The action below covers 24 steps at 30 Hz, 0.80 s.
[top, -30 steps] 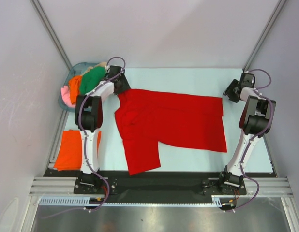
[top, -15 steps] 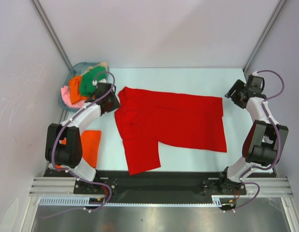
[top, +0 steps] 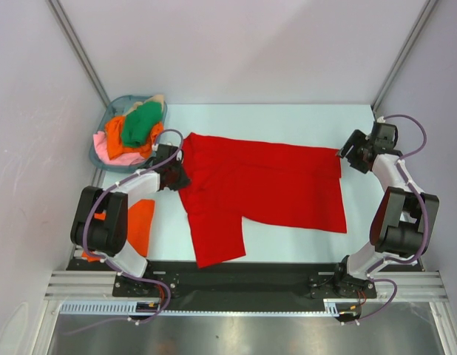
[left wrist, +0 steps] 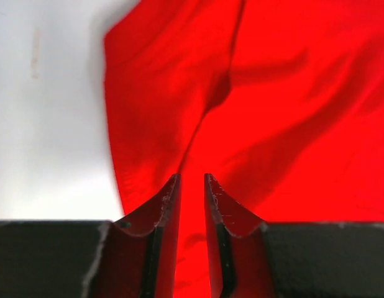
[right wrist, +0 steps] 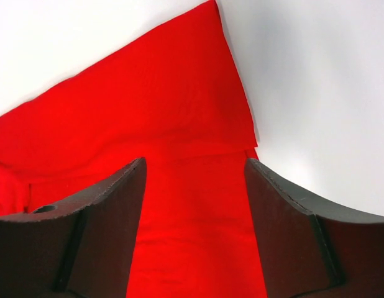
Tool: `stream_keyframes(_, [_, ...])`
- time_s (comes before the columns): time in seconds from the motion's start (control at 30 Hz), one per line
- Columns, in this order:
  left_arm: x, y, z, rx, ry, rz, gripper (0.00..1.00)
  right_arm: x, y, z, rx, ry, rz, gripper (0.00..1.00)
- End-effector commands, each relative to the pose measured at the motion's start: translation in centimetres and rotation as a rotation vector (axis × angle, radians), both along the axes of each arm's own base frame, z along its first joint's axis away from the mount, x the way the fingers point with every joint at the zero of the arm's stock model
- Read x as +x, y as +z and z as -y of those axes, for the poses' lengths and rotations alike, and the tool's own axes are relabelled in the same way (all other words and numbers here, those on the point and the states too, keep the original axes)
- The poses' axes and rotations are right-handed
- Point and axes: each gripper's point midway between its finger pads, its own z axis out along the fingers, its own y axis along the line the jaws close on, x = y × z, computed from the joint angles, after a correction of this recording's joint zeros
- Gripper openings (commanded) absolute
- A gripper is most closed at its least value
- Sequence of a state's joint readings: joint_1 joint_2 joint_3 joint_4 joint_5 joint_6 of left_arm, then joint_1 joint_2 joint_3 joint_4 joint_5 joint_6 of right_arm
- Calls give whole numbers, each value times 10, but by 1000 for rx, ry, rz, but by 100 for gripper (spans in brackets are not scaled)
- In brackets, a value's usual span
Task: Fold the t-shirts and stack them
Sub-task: Fold the tshirt
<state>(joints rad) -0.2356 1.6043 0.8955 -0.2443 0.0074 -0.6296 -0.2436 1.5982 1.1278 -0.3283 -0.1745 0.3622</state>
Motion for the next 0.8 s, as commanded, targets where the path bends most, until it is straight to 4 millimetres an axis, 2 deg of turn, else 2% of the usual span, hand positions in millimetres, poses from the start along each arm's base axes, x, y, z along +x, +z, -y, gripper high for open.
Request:
stream_keyframes(0.0, [8, 18, 12, -37, -4, 80, 26, 5, 12, -4, -12, 30, 44, 69])
stream_keyframes(0.17, [2, 5, 10, -22, 4, 28, 30, 6, 14, -2, -13, 28, 49, 70])
stream_keyframes(0.33, [3, 2, 4, 15, 21, 29, 34, 7, 15, -2, -9, 32, 56, 69])
stream_keyframes(0.57, [5, -10, 15, -26, -5, -3, 32, 7, 15, -1, -8, 34, 57, 69])
stream_keyframes(0.77, [4, -14, 12, -14, 2, -11, 32, 7, 17, -1, -6, 34, 64, 70])
